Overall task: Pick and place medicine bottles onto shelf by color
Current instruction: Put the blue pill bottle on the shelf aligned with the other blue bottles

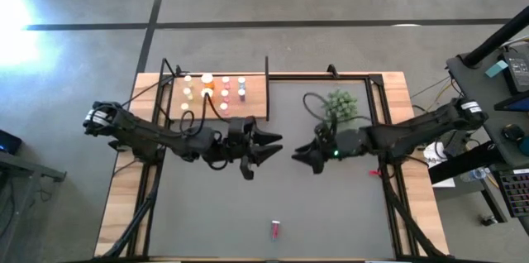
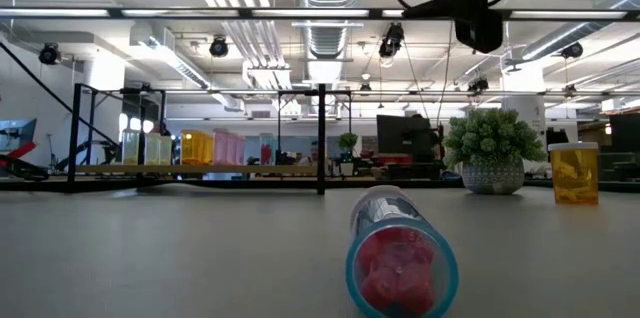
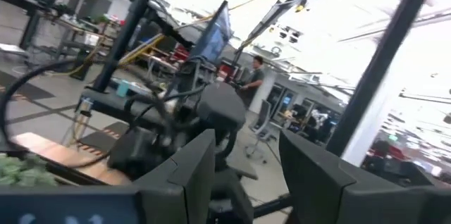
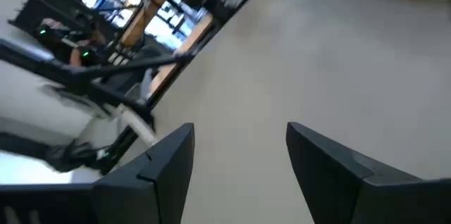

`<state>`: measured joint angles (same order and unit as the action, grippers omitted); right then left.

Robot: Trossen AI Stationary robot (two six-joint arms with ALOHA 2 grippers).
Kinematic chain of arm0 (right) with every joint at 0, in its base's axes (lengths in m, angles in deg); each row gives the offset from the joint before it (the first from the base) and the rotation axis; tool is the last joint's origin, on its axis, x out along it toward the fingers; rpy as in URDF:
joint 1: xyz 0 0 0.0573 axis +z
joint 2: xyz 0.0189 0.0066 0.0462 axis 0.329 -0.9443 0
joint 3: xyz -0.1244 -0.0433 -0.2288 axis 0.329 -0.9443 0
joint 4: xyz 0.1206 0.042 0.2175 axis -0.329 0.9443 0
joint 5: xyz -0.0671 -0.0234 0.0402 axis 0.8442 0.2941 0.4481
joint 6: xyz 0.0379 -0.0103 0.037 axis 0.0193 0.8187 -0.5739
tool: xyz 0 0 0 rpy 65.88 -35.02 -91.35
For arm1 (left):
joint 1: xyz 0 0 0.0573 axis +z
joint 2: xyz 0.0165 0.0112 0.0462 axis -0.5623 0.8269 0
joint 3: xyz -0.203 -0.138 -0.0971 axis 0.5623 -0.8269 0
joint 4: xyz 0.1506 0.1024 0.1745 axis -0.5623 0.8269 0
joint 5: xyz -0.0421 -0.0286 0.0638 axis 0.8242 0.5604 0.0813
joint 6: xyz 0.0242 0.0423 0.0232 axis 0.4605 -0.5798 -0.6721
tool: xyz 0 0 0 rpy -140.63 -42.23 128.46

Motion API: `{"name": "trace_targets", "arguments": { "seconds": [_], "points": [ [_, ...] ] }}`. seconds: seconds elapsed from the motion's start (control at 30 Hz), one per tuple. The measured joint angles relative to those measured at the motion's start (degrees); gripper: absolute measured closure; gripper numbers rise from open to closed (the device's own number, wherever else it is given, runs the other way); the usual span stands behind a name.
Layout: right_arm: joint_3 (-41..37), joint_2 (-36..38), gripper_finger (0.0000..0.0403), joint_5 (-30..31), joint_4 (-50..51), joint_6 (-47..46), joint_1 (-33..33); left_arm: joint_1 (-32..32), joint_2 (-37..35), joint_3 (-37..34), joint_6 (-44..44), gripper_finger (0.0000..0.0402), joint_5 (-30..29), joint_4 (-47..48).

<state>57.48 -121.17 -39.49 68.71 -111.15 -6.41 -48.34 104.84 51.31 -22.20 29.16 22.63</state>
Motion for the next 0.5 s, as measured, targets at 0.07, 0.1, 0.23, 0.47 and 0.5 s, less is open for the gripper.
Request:
{"name": "trace_targets", "arguments": {
  "seconds": [0.07,0.1,0.23,0.47,0.5],
  "points": [
    [0.0,-2.84,0.0188,0.11,-3.37,-2.75,2.18,-0.49,-0.73,-0.16,0.0,0.0259,0.07,0.18],
    [0.0,-4.36,0.0188,0.07,-6.23,-4.27,3.19,-0.66,-1.28,-0.3,-0.01,0.0259,0.05,0.59],
    [0.02,-10.96,0.0188,-0.1,-15.54,-5.77,6.52,-1.3,-3.4,-0.89,0.01,0.0259,0.42,2.07],
    [0.67,-18.76,0.0188,-0.4,-27.11,-10.7,8.31,-4.84,-8.68,-1.03,0.06,0.0259,5.58,12.14],
    [1.18,-19.5,0.0188,-0.33,-26.47,-11.98,8.74,-5.69,-9.64,-1.03,0.07,0.0259,5.68,14.47]
  ]
}}
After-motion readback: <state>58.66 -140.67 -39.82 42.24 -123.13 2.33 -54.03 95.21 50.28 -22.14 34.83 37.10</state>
